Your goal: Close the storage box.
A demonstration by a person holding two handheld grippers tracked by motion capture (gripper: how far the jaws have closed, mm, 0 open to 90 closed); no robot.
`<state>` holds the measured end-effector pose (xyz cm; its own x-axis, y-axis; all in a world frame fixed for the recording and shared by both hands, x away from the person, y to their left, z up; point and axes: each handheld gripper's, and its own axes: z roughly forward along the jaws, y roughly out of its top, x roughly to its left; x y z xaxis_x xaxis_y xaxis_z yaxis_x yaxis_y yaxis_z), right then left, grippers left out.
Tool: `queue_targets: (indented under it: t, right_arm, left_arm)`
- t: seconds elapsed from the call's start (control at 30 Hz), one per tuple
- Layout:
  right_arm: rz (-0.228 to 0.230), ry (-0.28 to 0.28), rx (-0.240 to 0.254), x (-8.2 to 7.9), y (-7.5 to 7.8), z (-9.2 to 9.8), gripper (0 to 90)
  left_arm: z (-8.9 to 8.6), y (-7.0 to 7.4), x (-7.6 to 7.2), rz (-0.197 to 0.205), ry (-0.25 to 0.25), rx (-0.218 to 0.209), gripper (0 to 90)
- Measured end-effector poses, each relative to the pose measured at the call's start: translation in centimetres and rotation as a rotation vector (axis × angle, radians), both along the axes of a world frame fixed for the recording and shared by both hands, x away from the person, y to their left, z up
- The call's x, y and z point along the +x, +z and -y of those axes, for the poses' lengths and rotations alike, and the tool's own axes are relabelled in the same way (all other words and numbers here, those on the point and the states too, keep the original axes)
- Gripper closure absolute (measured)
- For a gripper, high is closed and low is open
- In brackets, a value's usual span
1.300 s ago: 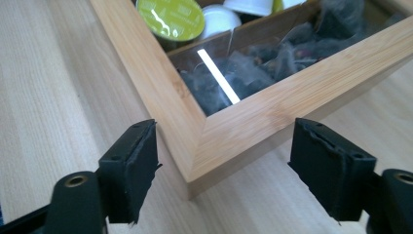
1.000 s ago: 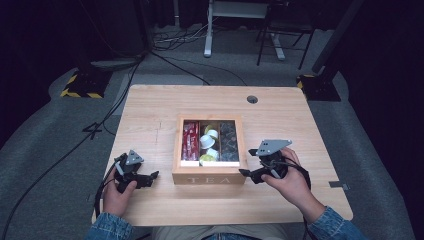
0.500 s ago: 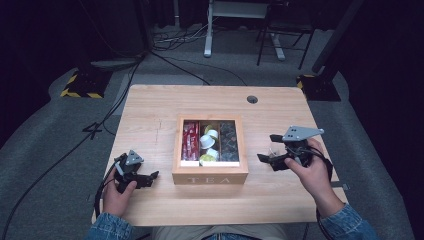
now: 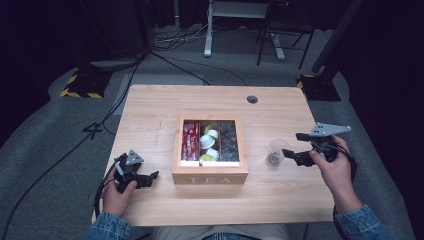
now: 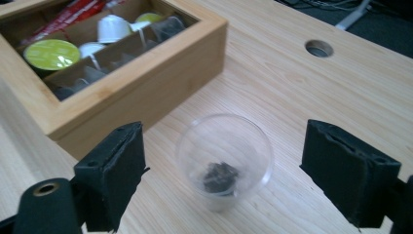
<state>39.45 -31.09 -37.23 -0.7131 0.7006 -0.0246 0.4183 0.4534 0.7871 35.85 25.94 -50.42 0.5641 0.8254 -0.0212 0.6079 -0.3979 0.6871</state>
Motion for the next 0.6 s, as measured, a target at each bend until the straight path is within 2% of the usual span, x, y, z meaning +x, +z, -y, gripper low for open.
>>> queue_targets:
  t: [0.07,0.23,0.43,0.5,0.6]
  right_arm:
    - [-0.011,-0.019,-0.002,0.2,-0.3,0.8,16.6]
    - [-0.025,-0.054,-0.051,0.6,-1.9,2.2,18.6]
    - [-0.039,-0.101,-0.063,0.9,-4.1,4.1,18.6]
    - [-0.041,-0.117,-0.053,1.1,-4.9,4.9,18.7]
    - [-0.055,-0.146,-0.014,1.2,-6.4,5.8,19.3]
  left_arm:
    - [0.0,0.0,0.0,0.0,0.0,0.0,13.3]
    - [0.0,0.0,0.0,0.0,0.0,0.0,13.3]
    - [0.0,0.0,0.0,0.0,0.0,0.0,13.3]
    - [0.0,0.0,0.0,0.0,0.0,0.0,13.3]
    - [0.0,0.0,0.0,0.0,0.0,0.001,13.3]
